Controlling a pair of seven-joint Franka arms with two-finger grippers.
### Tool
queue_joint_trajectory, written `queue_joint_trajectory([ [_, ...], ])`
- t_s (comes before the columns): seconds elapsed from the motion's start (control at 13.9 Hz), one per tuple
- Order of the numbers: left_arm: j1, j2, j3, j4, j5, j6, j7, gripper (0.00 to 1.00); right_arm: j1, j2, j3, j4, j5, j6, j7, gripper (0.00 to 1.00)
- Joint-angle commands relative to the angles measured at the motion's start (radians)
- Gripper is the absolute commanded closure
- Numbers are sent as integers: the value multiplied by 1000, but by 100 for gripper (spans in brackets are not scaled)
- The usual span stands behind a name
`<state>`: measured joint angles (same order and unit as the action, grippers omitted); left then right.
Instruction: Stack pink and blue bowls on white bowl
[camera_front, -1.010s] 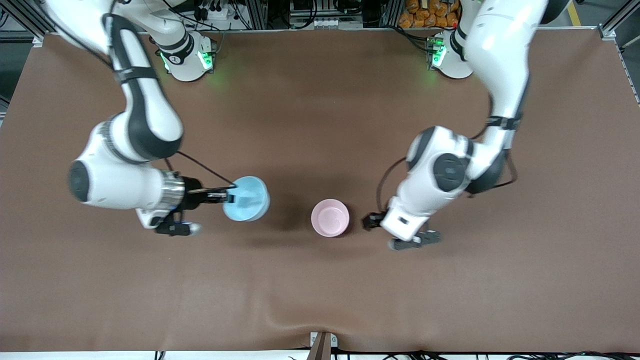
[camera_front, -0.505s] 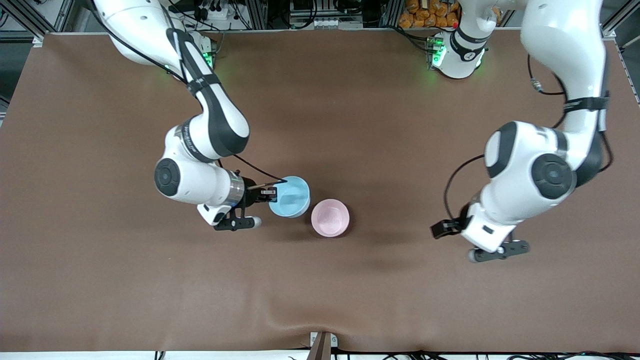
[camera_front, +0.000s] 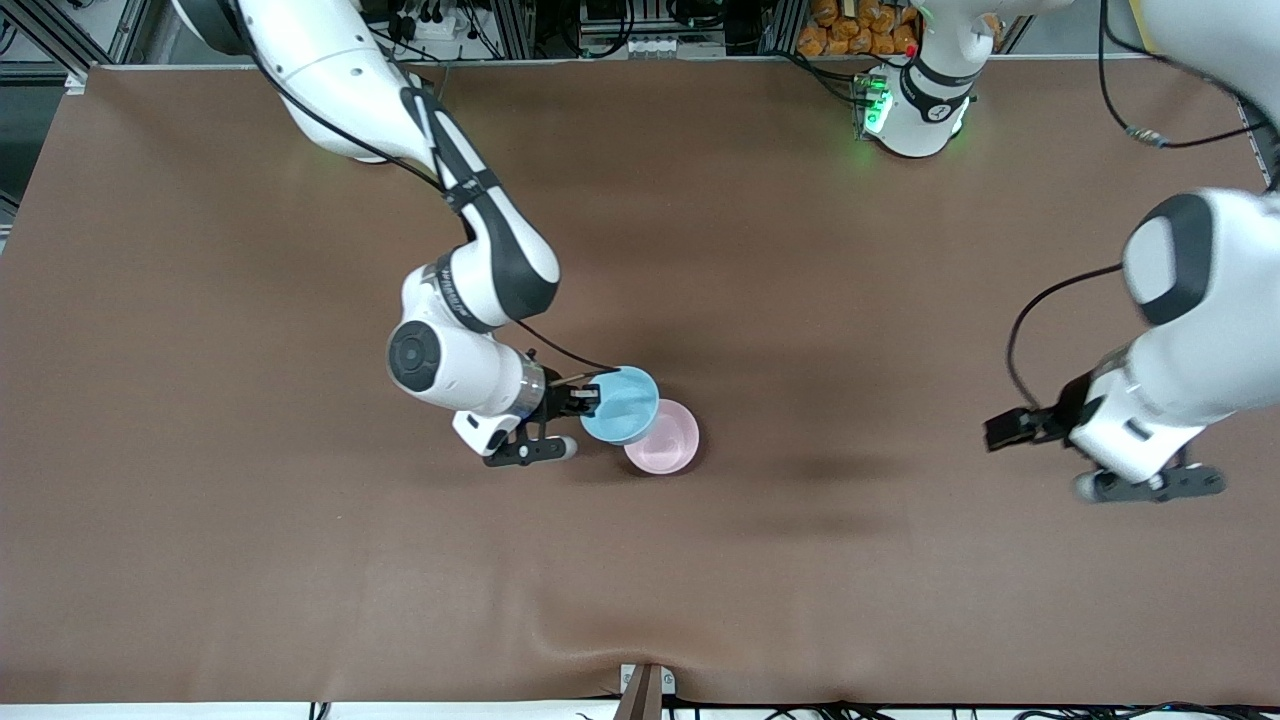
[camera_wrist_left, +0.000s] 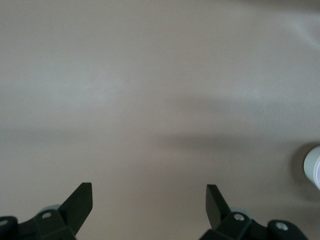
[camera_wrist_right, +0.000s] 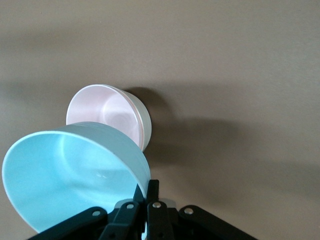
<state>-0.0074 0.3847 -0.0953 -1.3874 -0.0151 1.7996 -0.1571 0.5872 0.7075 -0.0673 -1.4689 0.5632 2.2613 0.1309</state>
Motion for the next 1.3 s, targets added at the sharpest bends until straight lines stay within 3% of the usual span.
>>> queue_joint_trajectory([
  [0.0,4,-90,0,-15,20,-130,11,0,19,33,-9,41,-8,29,16,100],
  [0.22,-46,-200,83,7,17,-288,19,0,36,47,-9,54,-6,70,162,100],
  [0.36,-62,-277,97,-5,14,-382,27,0,56,76,-9,91,-9,76,287,100],
  [0.72,-48,-415,105,-54,20,-408,63,0,53,95,-11,105,-14,76,490,100],
  [1.23,-20,-437,117,-73,20,-396,133,0,62,122,-11,107,-13,75,561,100],
])
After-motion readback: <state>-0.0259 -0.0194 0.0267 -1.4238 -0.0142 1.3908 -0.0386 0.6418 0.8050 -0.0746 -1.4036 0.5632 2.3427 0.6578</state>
